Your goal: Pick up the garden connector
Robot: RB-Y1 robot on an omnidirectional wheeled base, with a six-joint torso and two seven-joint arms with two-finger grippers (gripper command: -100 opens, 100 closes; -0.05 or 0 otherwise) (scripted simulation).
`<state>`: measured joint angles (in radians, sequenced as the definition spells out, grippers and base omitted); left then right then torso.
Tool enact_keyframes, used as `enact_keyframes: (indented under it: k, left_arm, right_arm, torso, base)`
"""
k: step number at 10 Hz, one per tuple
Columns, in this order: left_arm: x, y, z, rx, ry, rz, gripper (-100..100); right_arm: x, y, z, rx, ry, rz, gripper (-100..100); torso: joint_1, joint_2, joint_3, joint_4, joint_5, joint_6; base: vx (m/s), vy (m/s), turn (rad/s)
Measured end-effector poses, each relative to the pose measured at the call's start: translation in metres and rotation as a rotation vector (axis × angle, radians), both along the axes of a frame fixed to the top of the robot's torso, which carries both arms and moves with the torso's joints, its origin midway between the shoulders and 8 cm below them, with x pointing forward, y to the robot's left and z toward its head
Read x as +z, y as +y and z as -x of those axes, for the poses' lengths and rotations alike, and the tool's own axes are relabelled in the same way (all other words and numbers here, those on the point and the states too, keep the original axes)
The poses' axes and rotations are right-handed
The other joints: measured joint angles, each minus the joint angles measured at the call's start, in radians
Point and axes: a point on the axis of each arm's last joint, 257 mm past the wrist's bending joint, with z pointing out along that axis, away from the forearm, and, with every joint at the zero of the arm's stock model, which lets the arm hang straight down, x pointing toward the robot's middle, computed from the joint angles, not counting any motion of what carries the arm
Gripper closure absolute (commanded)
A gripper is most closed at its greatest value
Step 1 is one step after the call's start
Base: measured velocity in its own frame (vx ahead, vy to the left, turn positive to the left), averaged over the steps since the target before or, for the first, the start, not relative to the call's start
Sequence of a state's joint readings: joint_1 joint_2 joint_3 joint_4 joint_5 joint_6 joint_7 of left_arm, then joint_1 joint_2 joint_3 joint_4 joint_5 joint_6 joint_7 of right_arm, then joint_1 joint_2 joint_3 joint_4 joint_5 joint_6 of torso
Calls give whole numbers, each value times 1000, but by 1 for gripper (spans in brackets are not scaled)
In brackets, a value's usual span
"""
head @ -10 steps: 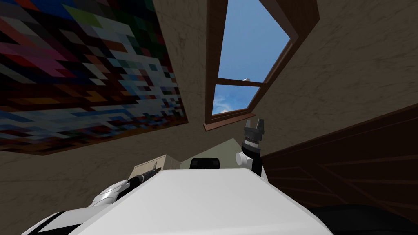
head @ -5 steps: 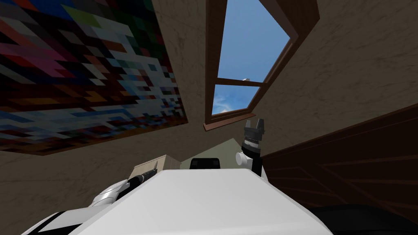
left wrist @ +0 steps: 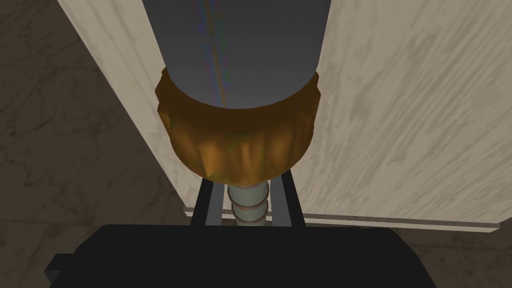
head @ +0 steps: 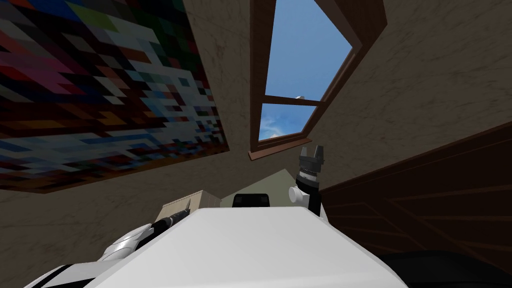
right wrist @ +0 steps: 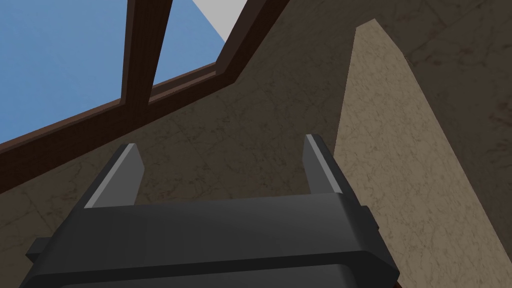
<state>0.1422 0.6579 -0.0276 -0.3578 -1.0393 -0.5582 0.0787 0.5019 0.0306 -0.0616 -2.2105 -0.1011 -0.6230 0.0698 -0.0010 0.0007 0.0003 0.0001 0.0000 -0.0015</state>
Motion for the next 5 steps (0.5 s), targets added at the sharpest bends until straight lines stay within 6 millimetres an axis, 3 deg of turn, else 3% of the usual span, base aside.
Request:
enact_keyframes:
  k: [5]
  left_arm:
    - [7,11,11,14,-5,-5,100]
  right_arm:
    - [0,0,0,0,0,0,0]
  torso:
    - [-1,-1,0,0,0,1]
  base:
    - [8,-13,-25]
